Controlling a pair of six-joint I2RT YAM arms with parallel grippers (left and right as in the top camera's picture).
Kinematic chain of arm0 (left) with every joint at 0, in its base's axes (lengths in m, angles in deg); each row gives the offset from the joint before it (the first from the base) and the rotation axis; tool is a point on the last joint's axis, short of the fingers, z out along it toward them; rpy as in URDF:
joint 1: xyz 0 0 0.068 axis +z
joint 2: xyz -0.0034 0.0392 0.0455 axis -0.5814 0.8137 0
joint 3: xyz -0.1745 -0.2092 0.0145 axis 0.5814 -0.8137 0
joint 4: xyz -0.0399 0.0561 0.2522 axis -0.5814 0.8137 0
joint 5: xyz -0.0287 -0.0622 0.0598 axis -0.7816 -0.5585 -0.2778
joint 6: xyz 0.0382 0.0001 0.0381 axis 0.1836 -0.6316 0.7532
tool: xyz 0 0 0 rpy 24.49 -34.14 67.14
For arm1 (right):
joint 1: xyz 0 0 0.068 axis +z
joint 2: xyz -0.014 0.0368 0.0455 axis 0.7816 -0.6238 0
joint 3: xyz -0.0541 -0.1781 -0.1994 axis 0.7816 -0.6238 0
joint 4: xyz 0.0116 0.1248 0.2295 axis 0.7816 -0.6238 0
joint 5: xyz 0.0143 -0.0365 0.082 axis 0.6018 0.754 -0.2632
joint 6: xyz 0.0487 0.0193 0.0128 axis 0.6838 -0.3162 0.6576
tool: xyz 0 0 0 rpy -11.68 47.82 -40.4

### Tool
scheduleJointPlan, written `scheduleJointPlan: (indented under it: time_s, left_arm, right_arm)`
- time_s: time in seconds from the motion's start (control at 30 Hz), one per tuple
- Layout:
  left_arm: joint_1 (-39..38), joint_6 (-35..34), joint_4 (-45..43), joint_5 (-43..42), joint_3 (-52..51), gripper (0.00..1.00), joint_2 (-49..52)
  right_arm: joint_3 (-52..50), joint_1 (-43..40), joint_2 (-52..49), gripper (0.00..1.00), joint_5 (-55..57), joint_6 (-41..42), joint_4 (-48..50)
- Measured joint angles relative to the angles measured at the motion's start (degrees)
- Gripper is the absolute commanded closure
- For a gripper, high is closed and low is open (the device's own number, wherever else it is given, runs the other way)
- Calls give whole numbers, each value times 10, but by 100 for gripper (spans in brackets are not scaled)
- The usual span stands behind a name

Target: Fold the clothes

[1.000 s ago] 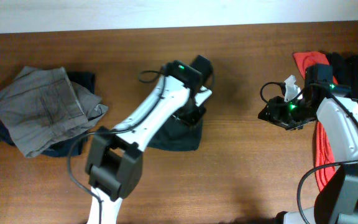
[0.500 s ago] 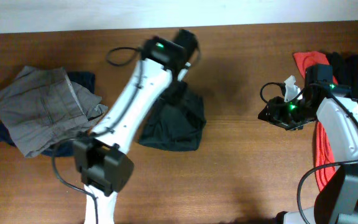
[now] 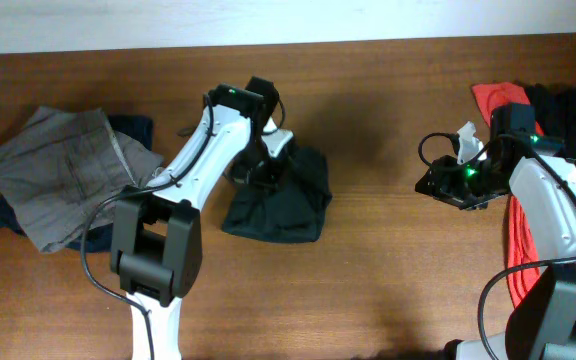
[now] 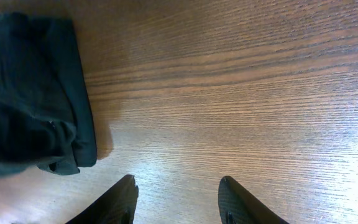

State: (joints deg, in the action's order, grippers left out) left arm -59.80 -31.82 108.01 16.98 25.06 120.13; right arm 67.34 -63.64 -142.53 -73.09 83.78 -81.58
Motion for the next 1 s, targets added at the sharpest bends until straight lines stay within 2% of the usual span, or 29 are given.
scheduleJointPlan:
  time_s: [0.13, 0.33, 0.43, 0.6, 0.73, 0.8, 0.87, 0.93, 1.0]
  left_arm:
    - [-44, 21, 37, -66, 0, 99, 0]
    - [-96, 27, 56, -43, 0, 100, -1]
    - [-75, 22, 57, -21, 10, 100, -1]
    - [17, 19, 37, 6, 47, 99, -16]
    - [108, 15, 7, 22, 59, 100, -38]
    - [142, 12, 1, 29, 58, 100, -40]
    - [168, 10, -1, 33, 57, 100, -40]
    - [180, 10, -1, 34, 56, 100, -40]
    - [191, 9, -1, 32, 56, 100, -40]
  right_arm:
    - [0, 0, 0, 53, 0, 0, 0]
    - [0, 0, 0, 52, 0, 0, -2]
    - [0, 0, 0, 53, -19, -17, -5]
    - [0, 23, 0, 55, -122, -76, 10]
    - [0, 107, 0, 58, -162, -69, 71]
    - [0, 162, 0, 65, -161, -56, 115]
    - [0, 226, 0, 68, -135, -27, 167]
    - [0, 278, -2, 77, -99, -2, 214]
    - [0, 334, -12, 81, -58, 28, 263]
